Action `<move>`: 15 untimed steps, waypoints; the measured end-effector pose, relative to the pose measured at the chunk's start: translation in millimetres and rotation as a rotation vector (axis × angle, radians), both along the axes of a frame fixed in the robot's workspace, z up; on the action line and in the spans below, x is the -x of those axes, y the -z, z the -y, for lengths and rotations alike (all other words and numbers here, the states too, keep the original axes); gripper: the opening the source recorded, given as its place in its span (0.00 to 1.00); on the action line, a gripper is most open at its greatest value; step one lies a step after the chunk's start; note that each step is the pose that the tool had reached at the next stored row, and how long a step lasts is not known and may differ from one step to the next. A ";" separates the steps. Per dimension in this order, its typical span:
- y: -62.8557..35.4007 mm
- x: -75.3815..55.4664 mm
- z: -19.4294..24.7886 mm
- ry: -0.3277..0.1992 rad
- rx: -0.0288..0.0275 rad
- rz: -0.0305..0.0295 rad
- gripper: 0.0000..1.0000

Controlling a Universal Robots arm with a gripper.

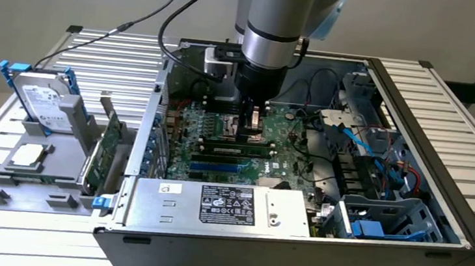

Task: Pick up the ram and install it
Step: 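Press down the ram until it locks into place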

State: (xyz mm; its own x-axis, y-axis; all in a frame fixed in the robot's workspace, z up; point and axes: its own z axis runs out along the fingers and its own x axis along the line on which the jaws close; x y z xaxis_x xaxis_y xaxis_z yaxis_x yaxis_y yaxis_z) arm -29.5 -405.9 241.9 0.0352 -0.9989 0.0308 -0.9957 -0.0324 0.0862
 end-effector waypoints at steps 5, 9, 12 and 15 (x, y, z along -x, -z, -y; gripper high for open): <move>-0.1 0.0 0.4 0.055 0.0001 -0.0001 0.11; -0.4 0.0 0.5 0.110 -0.0001 0.0000 0.11; -1.2 0.0 0.5 0.154 0.0000 -0.0001 0.11; -2.4 0.0 0.5 0.196 0.0001 -0.0001 0.11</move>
State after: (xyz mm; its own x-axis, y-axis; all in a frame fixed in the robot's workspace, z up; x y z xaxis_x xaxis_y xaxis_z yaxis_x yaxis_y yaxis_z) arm -29.5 -406.3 244.3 -0.1603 -0.9866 0.0309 -0.9829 0.1624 0.0863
